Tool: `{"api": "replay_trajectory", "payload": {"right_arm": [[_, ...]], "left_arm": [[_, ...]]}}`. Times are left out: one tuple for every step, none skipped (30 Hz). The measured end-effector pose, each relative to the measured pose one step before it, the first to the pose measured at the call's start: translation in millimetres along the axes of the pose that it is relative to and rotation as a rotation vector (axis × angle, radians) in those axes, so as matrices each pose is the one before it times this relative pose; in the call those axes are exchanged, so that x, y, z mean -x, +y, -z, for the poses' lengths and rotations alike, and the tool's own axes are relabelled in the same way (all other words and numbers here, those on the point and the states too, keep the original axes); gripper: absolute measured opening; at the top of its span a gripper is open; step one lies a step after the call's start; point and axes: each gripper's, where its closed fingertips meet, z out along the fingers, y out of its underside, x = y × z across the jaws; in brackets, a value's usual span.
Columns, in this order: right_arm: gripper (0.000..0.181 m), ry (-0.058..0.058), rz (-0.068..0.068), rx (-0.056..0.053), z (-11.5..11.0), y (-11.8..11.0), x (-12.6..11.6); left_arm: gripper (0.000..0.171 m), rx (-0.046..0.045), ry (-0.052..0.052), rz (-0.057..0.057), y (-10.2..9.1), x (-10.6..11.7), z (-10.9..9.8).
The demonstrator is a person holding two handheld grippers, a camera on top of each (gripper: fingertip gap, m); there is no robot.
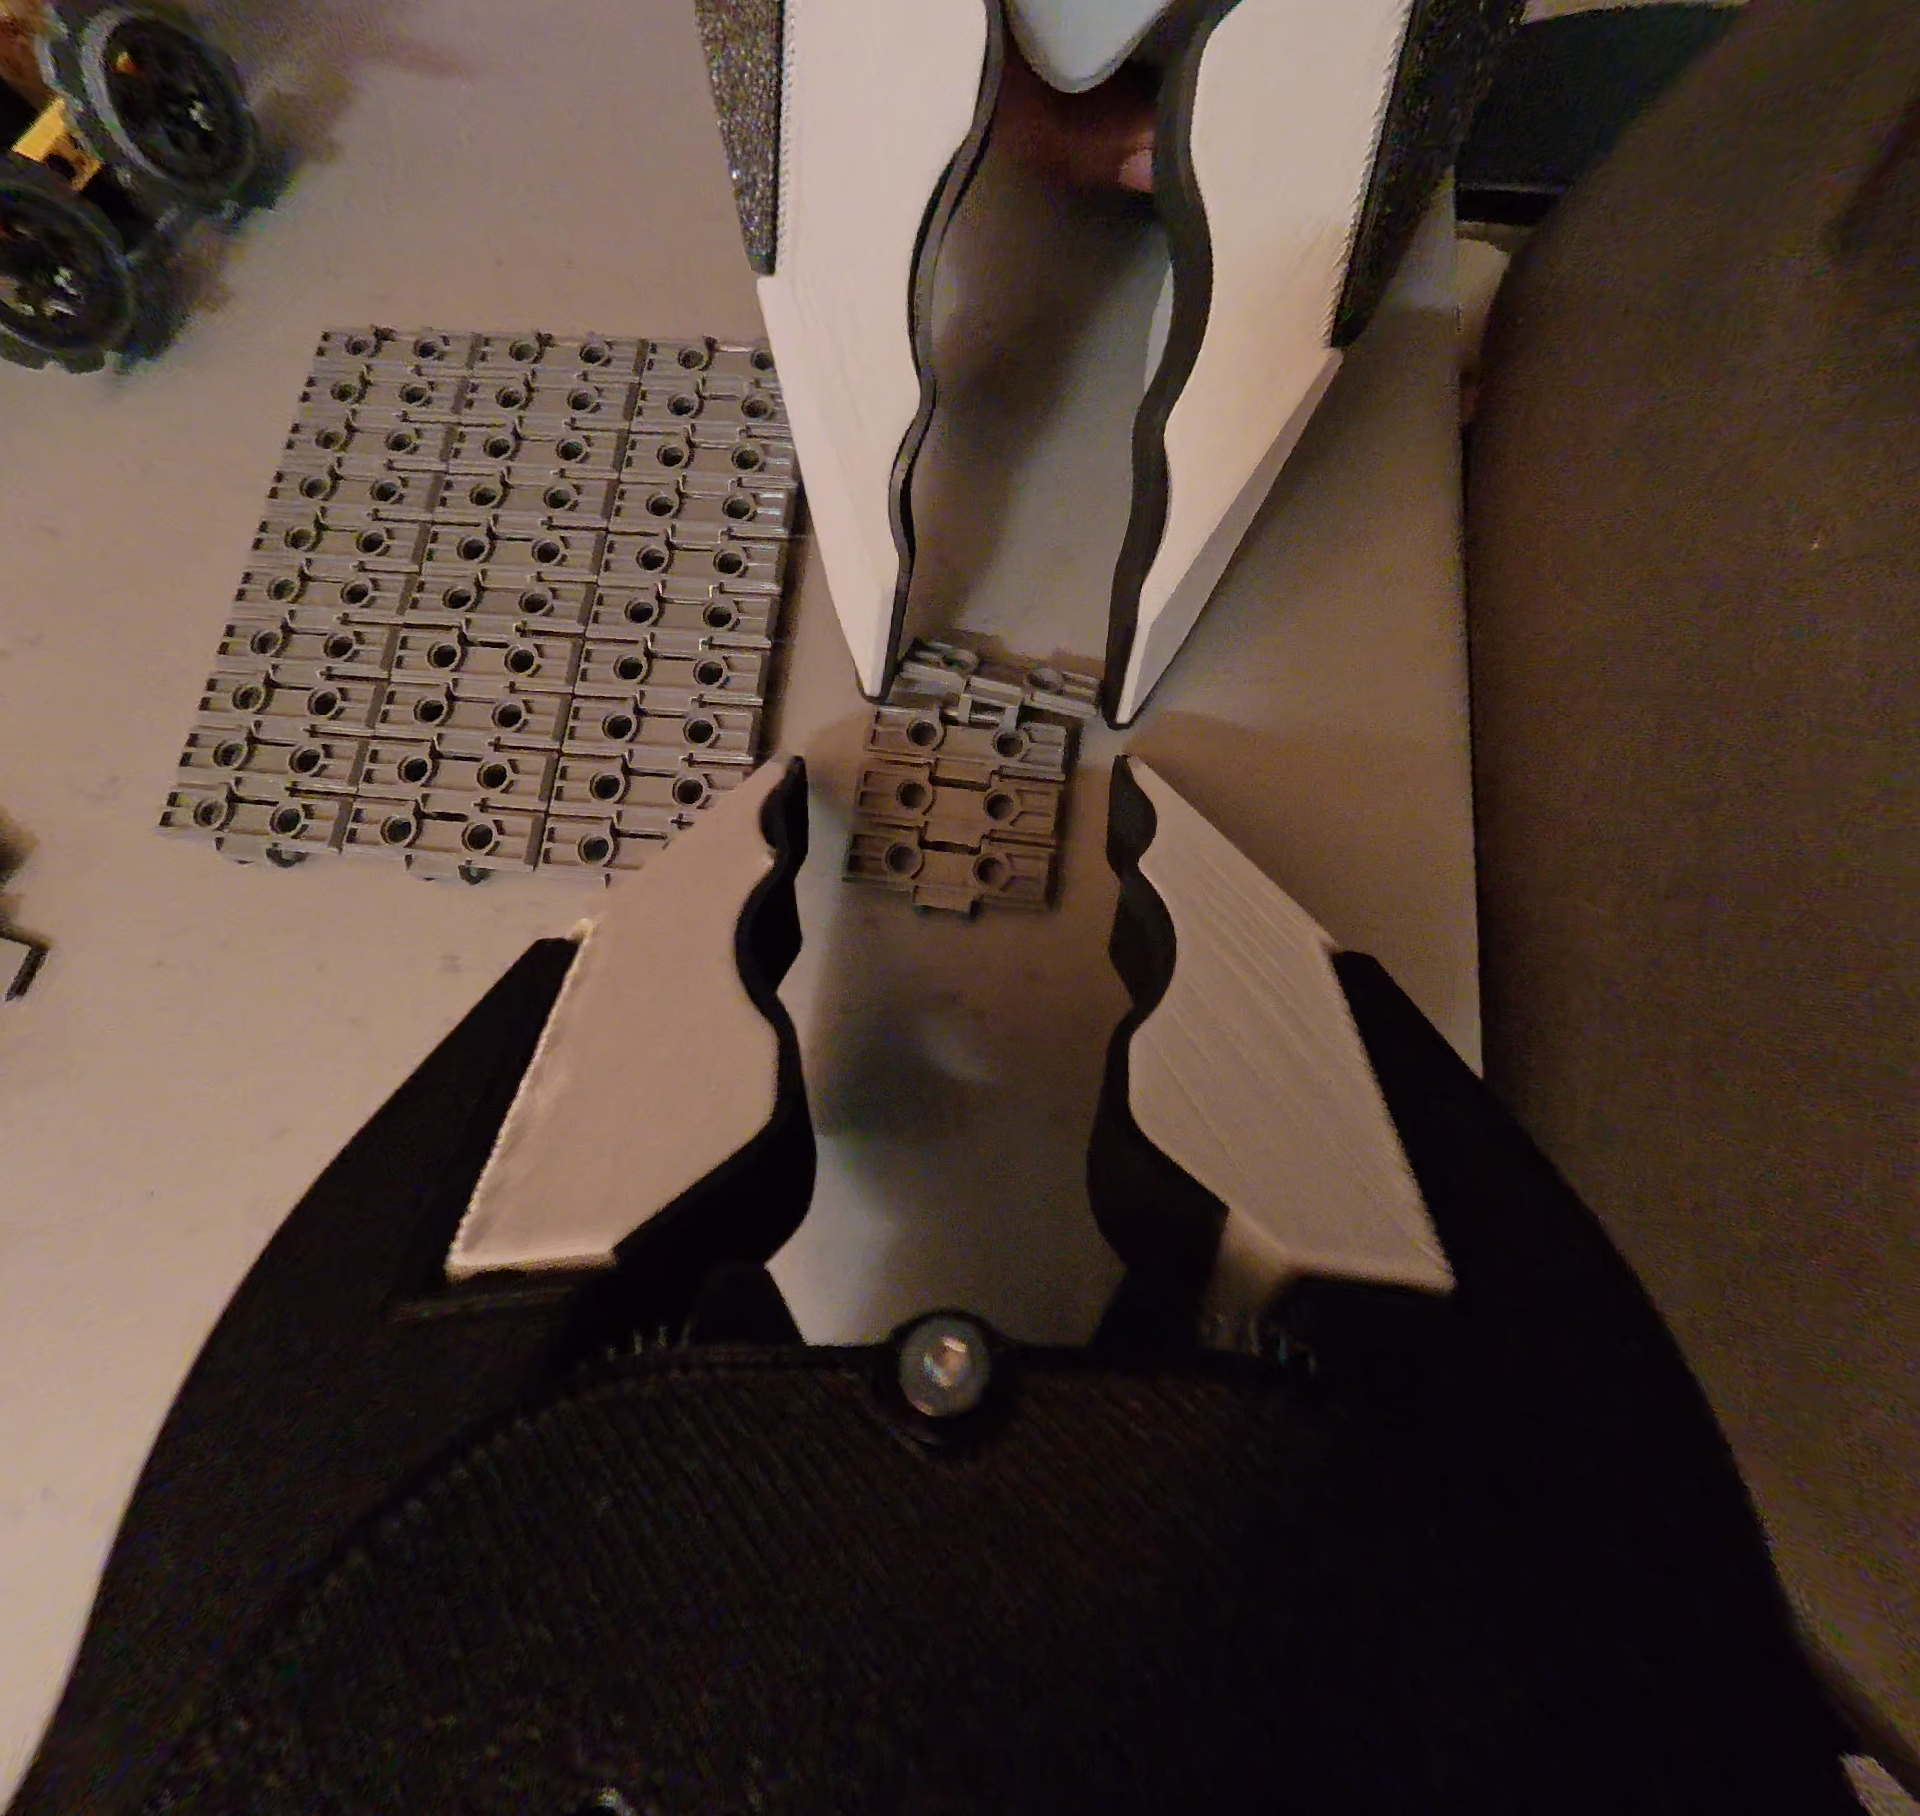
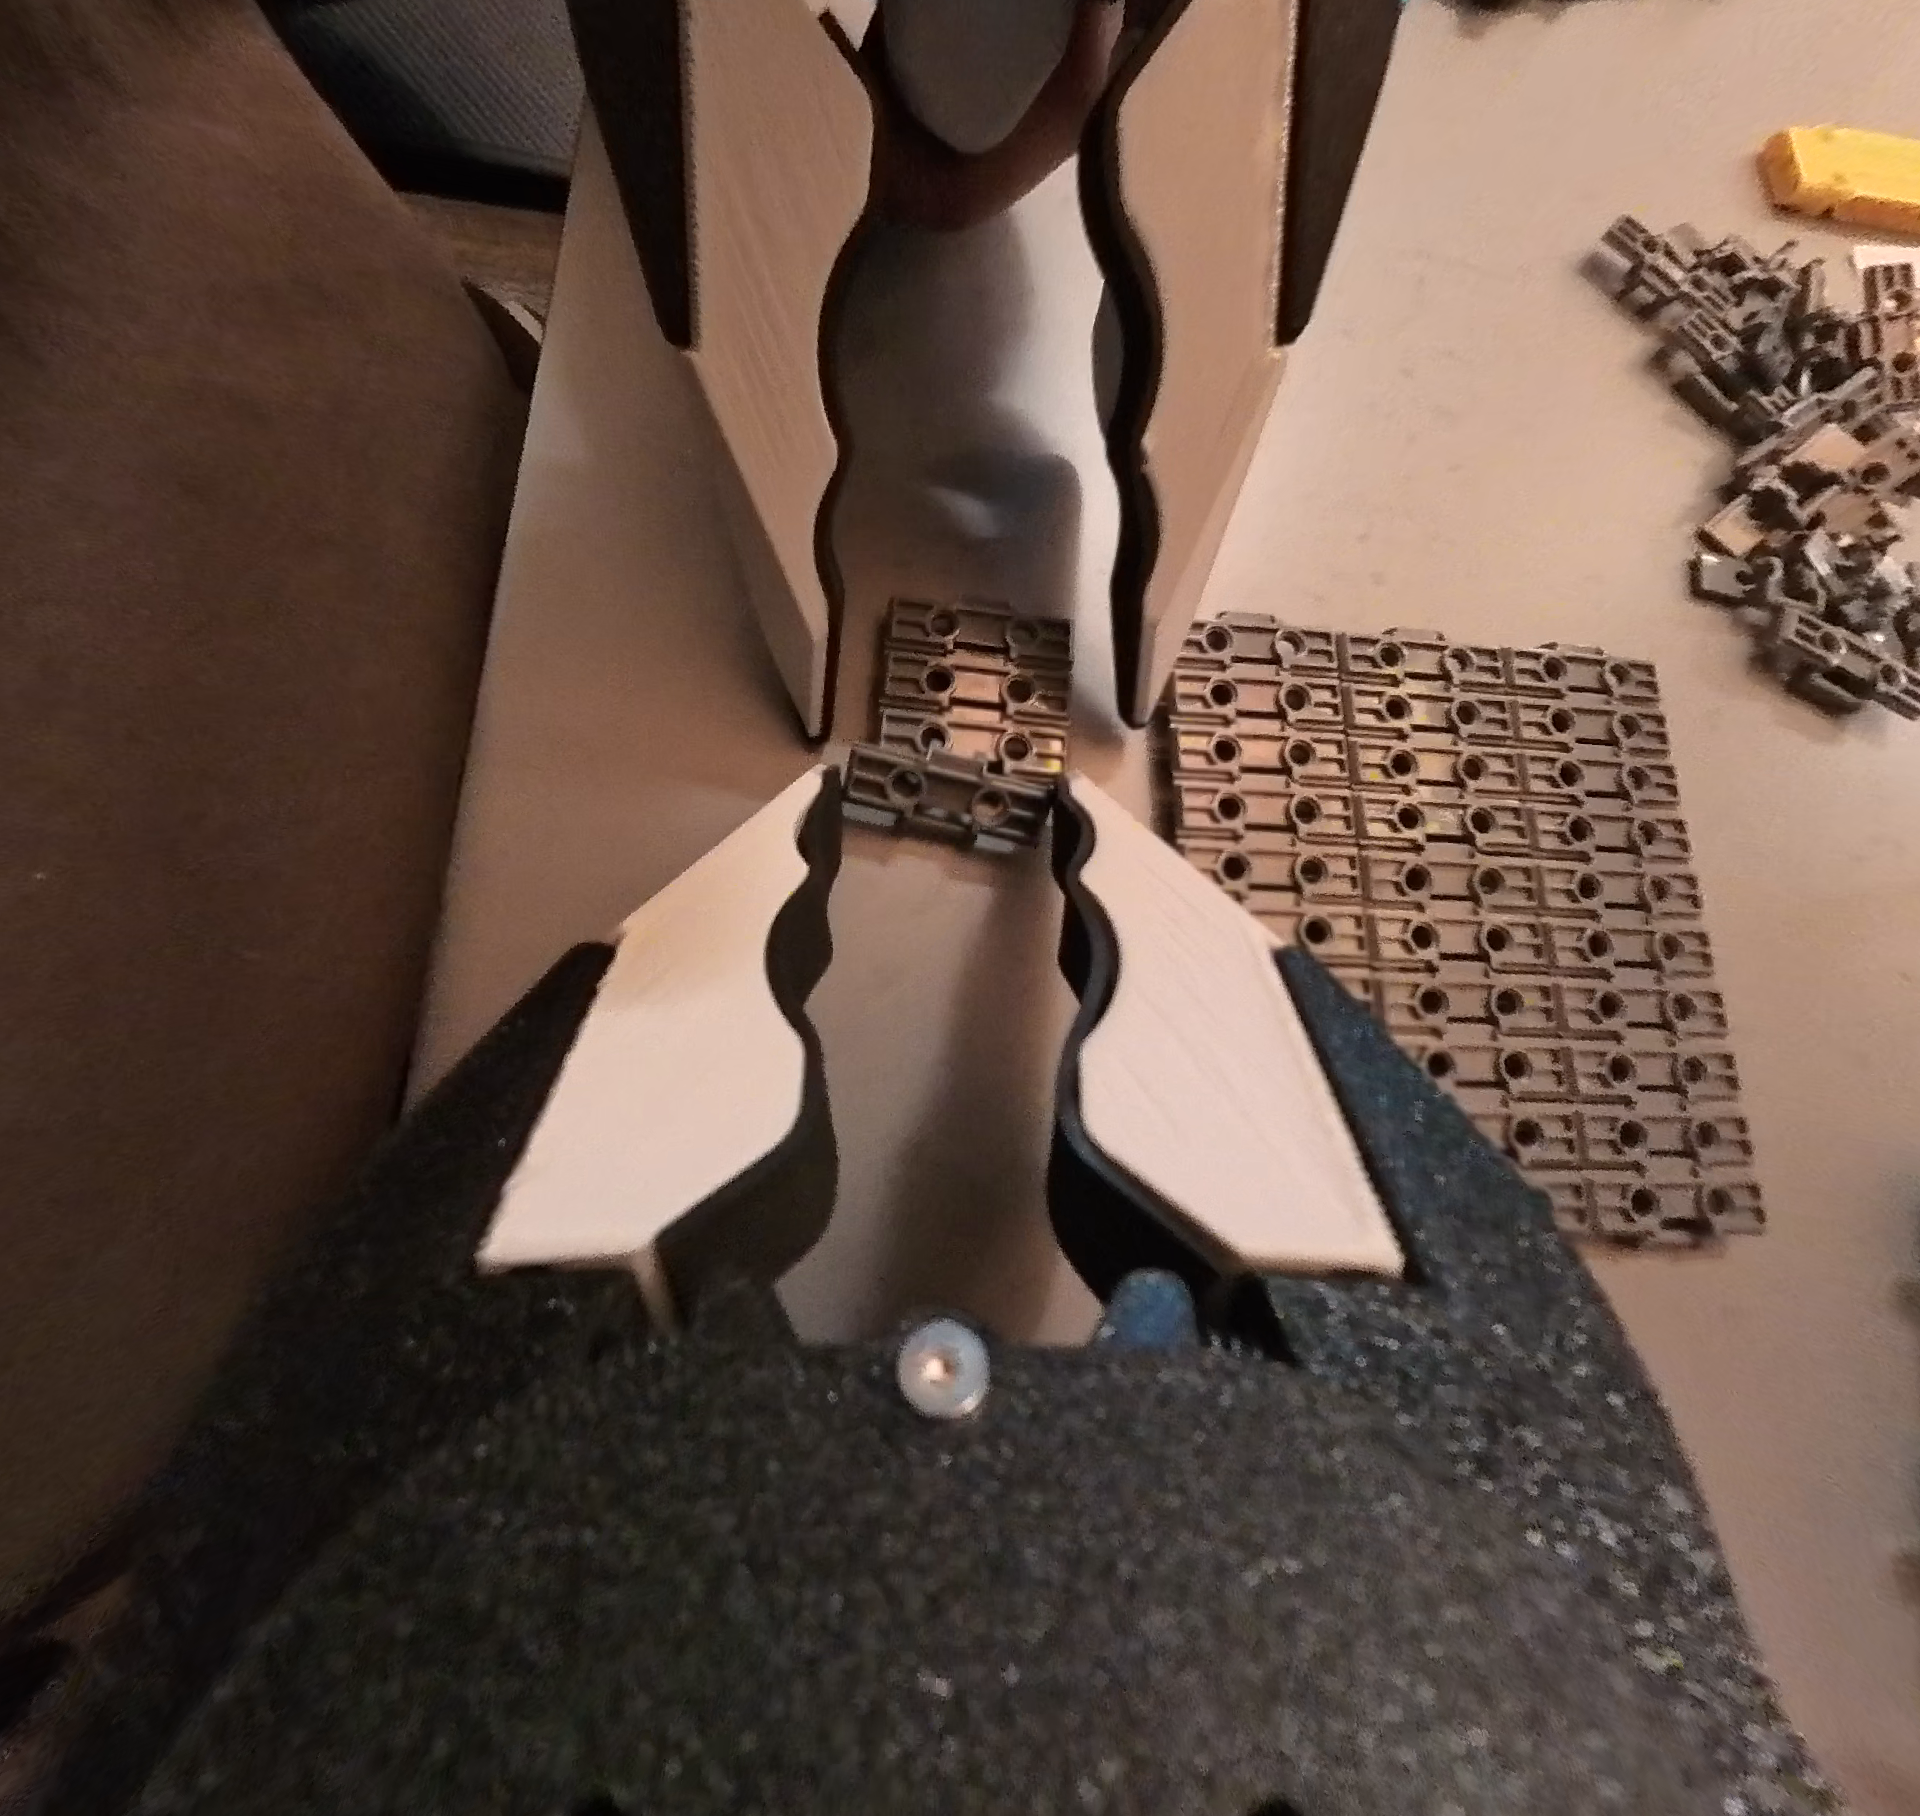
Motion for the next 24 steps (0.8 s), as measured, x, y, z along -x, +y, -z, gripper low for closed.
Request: {"api": "replay_trajectory", "payload": {"right_arm": [[0.040, -0.0143, 0.0054, 0.0021, -0.52, 0.34, 0.16], [0.040, -0.0113, 0.0046, -0.0016, -0.38, -0.11, 0.01], [0.040, -0.0096, 0.0021, -0.0019, -0.21, -0.24, -0.16], [0.040, -0.0118, 0.0028, 0.0000, -0.01, -0.11, 0.31], [0.040, -0.0095, 0.0057, 0.0019, 0.17, -0.03, 0.35], [0.040, -0.0021, 0.0062, 0.0031, 0.33, 0.18, -0.52], [0.040, 0.0010, 0.0047, 0.0062, 0.13, 0.83, -1.21], [0.040, -0.0040, 0.0035, 0.0041, 0.12, 0.69, -0.51], [0.040, -0.0051, 0.0017, 0.0006, 0.19, 0.09, -0.28], [0.040, -0.0047, 0.0009, 0.0015, 0.12, 0.23, -0.33], [0.040, -0.0072, 0.0017, 0.0023, -0.23, 0.48, 0.08], [0.040, -0.0069, 0.0026, 0.0000, -0.31, -0.22, 0.17], [0.040, -0.0051, 0.0043, 0.0023, -0.22, 0.00, 0.07], [0.040, -0.0037, 0.0046, 0.0047, -0.03, -0.09, -0.04], [0.040, -0.0028, 0.0061, 0.0051, -0.14, -0.08, 0.01], [0.040, -0.0004, 0.0077, 0.0054, -0.07, -0.18, -0.23], [0.042, 0.0046, 0.0067, 0.0052, -0.07, -0.23, -0.73], [0.045, 0.0112, 0.0036, 0.0038, 0.10, -0.28, -1.59], [0.051, 0.0120, -0.0014, 0.0009, 0.36, -0.54, -1.09], [0.055, 0.0074, -0.0058, -0.0046, 0.89, -0.81, -0.07], [0.056, 0.0068, -0.0129, -0.0124, 1.66, -1.49, 0.16], [0.057, 0.0047, -0.0215, -0.0214, 2.46, -2.71, 0.49], [0.057, 0.0078, -0.0310, -0.0290, 3.13, -3.85, -0.27], [0.053, 0.0119, -0.0412, -0.0342, 3.26, -4.61, -1.27]], "left_arm": [[0.056, 0.00102, 0.0052, 0.0036, 0.17, -0.28, -0.11], [0.055, 0.00151, 0.0068, 0.0024, 0.18, -0.49, -0.12], [0.054, 0.00150, 0.0069, 0.0018, 0.12, -0.52, -0.17], [0.053, 0.00136, 0.0067, 0.0023, 0.15, -0.45, -0.12], [0.052, 0.00134, 0.0065, 0.0030, 0.15, -0.48, -0.12], [0.051, 0.00106, 0.0054, 0.0030, 0.16, -0.25, -0.08], [0.050, 0.00073, 0.0034, 0.0024, 0.05, -0.15, -0.16], [0.050, 0.00058, 0.0022, 0.0022, 0.06, 0.03, 0.00], [0.049, 0.00048, 0.0028, 0.0008, 0.05, -0.16, -0.13], [0.049, 0.00018, 0.0004, -0.0001, -0.03, -0.11, -0.04], [0.049, -0.00002, -0.0005, -0.0006, -0.01, -0.02, -0.01], [0.049, -0.00004, -0.0005, -0.0012, 0.03, -0.07, 0.04], [0.048, -0.00010, 0.0000, -0.0018, -0.03, -0.16, -0.02], [0.047, -0.00003, 0.0000, -0.0020, 0.03, -0.22, 0.04], [0.047, -0.00011, -0.0006, -0.0014, -0.08, -0.03, -0.06], [0.047, 0.00018, 0.0003, -0.0005, 0.02, -0.14, 0.01], [0.046, 0.00030, 0.0006, -0.0001, 0.11, -0.08, -0.05], [0.046, 0.00039, 0.0003, 0.0006, 0.02, 0.14, -0.02], [0.046, 0.00050, 0.0006, 0.0009, 0.10, -0.08, -0.08], [0.046, 0.00028, 0.0000, 0.0005, 0.05, 0.10, 0.02], [0.046, 0.00006, -0.0005, -0.0001, 0.01, 0.08, 0.00], [0.046, 0.00015, -0.0006, -0.0003, -0.03, 0.03, -0.04], [0.046, 0.00012, -0.0003, -0.0001, 0.09, 0.05, -0.06], [0.046, 0.00014, 0.0004, 0.0005, -0.03, -0.01, -0.04]]}}
